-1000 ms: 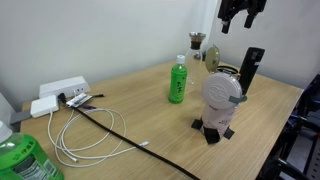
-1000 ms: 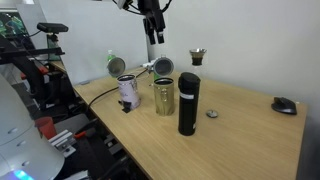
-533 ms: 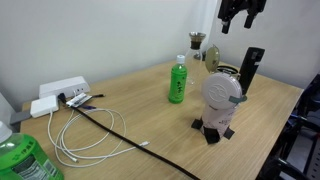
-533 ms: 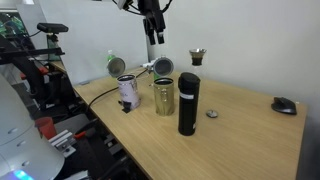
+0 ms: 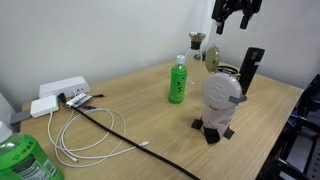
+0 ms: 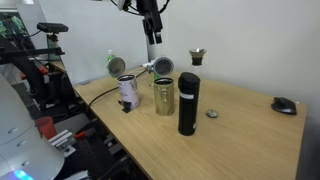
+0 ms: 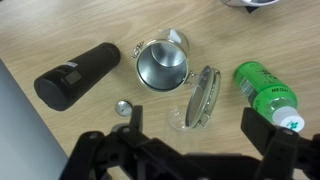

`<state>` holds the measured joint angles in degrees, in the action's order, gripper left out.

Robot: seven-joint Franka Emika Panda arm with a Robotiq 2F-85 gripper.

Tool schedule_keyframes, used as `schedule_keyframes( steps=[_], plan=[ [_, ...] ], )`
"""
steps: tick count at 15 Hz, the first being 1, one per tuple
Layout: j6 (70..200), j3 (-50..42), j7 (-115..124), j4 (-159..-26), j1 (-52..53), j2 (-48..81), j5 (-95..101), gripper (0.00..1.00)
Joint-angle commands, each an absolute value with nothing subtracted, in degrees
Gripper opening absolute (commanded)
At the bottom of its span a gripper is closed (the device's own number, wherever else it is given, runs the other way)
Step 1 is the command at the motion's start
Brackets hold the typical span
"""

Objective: Close the lid of the light green container

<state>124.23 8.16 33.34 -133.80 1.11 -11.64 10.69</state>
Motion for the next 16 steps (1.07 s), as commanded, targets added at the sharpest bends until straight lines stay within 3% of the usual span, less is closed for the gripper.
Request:
schedule_keyframes(
  steps=[1, 16],
  plan=[
    [123.04, 9.43, 40.42, -130.88, 1.12, -8.03, 11.90, 1.00],
    [131.35, 7.51, 60.49, -129.93, 2.35, -1.52, 16.39, 1.00]
  ],
)
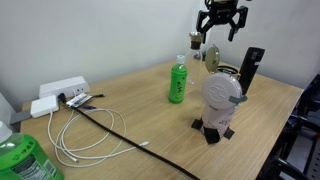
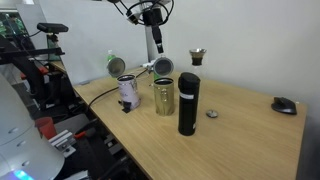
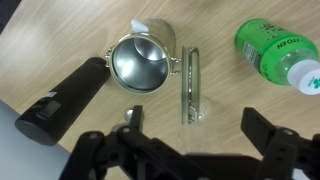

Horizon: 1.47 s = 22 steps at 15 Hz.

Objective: Close the lid of the light green container

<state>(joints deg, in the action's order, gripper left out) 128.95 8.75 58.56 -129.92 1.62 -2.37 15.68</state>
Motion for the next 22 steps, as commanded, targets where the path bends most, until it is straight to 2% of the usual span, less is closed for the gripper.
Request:
schedule_keyframes(
  steps=[1, 22],
  plan=[
    [131.87, 7.27, 60.83, -130.02, 2.32, -1.39, 16.41, 1.00],
    [132.44, 5.62, 60.22, -130.61, 2.44, 0.01, 15.24, 1.00]
  ],
)
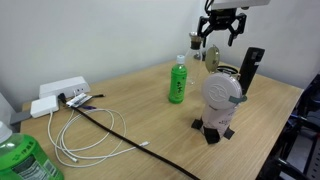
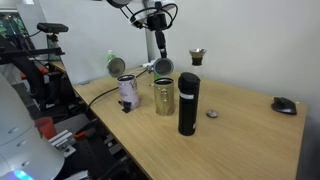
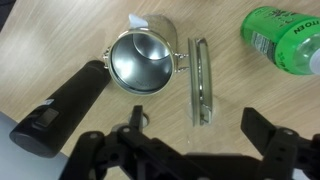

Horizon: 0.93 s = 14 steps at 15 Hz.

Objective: Close the lid of the light green container

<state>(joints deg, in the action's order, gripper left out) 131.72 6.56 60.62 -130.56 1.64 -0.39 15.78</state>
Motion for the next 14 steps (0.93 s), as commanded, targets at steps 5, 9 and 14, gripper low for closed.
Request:
schedule_keyframes(
  steps=[5, 9, 14],
  plan=[
    [132.47, 5.70, 59.70, -130.69, 2.62, -0.21, 14.68, 0.85],
    [132.40, 5.67, 59.80, -130.70, 2.74, -0.39, 14.61, 0.83],
    [132.59, 5.70, 59.95, -130.70, 2.80, -0.55, 14.78, 0.73]
  ],
)
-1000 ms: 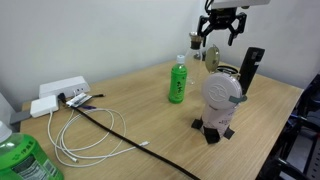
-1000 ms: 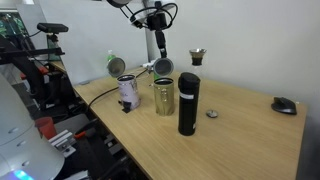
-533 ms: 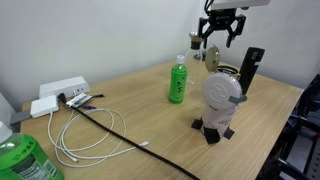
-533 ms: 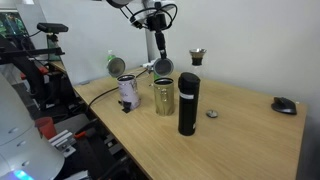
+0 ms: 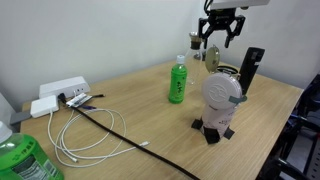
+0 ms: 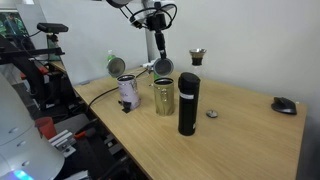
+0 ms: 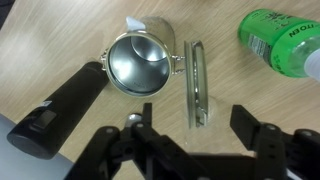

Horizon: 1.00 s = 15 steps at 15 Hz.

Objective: Close the lid of the light green container

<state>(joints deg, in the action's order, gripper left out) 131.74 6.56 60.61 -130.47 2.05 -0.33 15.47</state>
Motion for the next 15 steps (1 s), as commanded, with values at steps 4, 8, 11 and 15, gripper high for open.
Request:
schedule_keyframes(
  steps=[4, 8, 11, 15],
  plan=[
    [132.78, 5.70, 60.08, -130.83, 2.85, -0.66, 14.61, 0.38],
    [132.91, 5.72, 60.09, -130.85, 2.86, -0.87, 14.69, 0.11],
    [133.26, 5.81, 59.95, -131.05, 3.02, -0.96, 14.56, 0.12],
    [133.11, 5.85, 59.87, -131.11, 3.23, -0.96, 14.58, 0.13]
  ],
)
